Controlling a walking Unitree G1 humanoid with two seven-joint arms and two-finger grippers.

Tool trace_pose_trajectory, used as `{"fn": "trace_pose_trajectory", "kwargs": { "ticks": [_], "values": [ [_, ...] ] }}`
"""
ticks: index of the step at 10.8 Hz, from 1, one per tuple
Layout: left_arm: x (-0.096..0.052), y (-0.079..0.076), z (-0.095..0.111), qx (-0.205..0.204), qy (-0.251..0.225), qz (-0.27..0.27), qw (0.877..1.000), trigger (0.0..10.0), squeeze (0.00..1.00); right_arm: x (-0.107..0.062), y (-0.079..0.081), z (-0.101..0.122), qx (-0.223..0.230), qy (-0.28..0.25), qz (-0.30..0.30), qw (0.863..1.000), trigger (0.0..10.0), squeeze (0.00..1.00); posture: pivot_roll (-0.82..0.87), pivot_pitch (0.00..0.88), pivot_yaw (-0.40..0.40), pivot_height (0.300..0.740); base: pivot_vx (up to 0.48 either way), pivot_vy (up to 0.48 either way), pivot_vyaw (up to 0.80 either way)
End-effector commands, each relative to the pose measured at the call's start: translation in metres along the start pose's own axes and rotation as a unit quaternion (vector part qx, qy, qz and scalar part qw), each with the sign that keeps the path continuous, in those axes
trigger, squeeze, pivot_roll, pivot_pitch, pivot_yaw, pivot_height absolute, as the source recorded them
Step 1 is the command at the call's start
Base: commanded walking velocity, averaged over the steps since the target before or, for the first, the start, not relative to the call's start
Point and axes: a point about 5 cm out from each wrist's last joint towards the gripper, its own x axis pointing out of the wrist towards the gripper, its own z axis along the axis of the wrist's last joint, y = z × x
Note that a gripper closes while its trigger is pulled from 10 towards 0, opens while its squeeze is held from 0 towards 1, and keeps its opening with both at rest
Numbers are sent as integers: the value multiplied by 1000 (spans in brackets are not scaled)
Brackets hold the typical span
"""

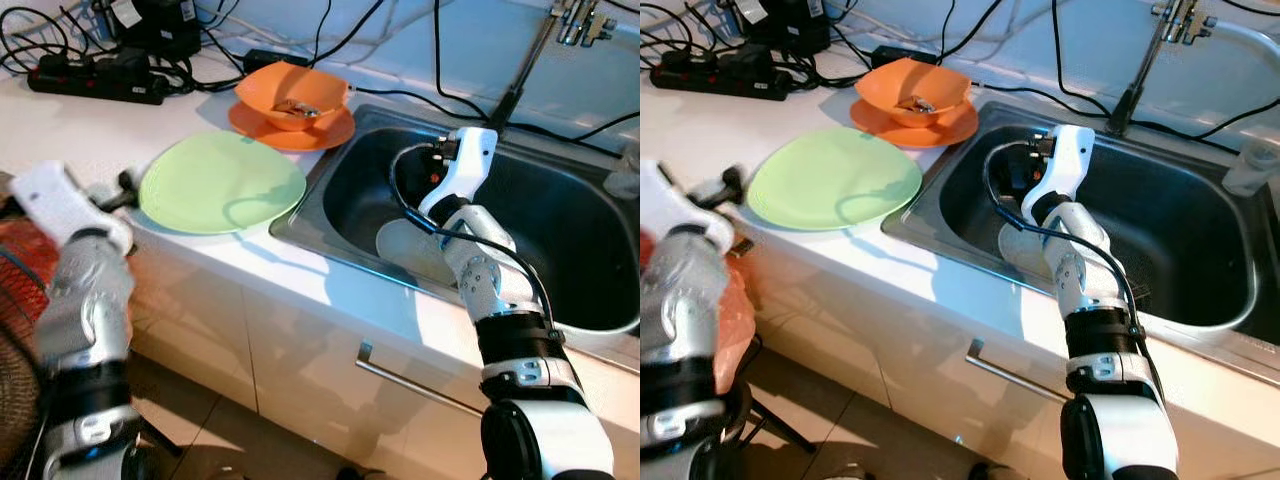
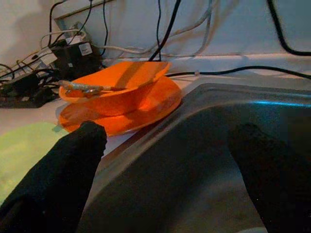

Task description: Kitchen organization

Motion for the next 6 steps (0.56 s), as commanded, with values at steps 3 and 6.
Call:
{"fn": "trace_pose_trajectory", "kwargs": {
  "ticks": [3,6],
  "values": [
    [4,-11,-2,-55,33,-39,997,10000,0,-3,-2,3,0,0,-1,1000,10000,0,52,37,-56,740,0,0,0],
    [5,-16,-18,-145,101,-35,984,10000,0,-3,-2,6,-5,-1,-2,1000,10000,0,45,37,-57,740,0,0,0]
  ]
}}
